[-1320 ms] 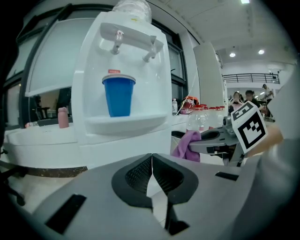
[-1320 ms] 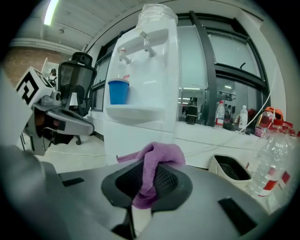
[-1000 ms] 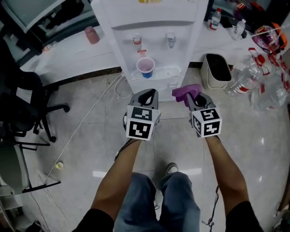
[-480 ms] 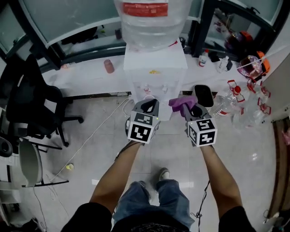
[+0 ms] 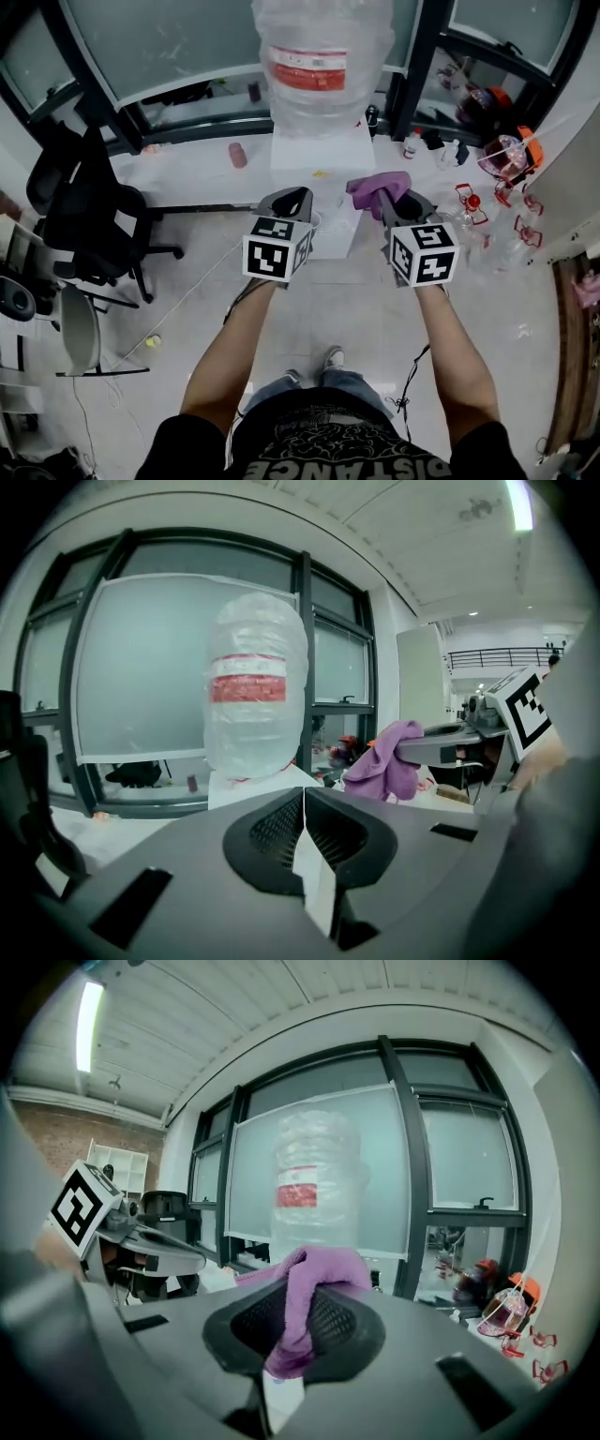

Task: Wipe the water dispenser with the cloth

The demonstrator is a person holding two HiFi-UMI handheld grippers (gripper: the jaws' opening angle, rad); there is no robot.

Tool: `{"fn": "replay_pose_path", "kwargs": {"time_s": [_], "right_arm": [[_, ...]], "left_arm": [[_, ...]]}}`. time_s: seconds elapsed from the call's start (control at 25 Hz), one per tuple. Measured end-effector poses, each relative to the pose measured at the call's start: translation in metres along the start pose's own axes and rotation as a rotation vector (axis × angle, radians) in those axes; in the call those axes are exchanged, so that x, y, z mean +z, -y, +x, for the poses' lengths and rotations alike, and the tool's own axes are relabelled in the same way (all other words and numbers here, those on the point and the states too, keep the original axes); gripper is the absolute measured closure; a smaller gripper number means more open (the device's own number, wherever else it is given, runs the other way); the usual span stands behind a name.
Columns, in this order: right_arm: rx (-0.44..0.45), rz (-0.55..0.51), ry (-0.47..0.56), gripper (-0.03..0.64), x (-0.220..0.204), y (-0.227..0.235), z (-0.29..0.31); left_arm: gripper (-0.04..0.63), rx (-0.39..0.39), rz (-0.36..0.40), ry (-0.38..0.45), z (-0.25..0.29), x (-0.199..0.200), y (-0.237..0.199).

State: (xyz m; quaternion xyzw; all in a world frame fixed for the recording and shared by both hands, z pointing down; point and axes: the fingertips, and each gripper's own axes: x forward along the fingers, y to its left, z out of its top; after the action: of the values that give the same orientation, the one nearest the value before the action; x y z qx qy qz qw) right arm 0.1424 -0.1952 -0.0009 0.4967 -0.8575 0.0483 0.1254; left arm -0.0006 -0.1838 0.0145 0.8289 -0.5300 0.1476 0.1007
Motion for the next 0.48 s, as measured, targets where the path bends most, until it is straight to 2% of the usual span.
{"fn": "replay_pose_path", "kwargs": {"time_s": [0.28, 0.48], "right_arm": [[0.033, 0.038, 0.087, 0.574, 0.031, 0.001, -0.021], [0.058, 0.032, 0.094, 0.575, 0.03, 0.012, -0.018]], "left_arm": [[0.568, 0.086, 0.031, 0.086, -0.03, 0.031, -0.004], [0.568, 0.133, 0.045, 0.089, -0.029, 0.032, -0.006]]}}
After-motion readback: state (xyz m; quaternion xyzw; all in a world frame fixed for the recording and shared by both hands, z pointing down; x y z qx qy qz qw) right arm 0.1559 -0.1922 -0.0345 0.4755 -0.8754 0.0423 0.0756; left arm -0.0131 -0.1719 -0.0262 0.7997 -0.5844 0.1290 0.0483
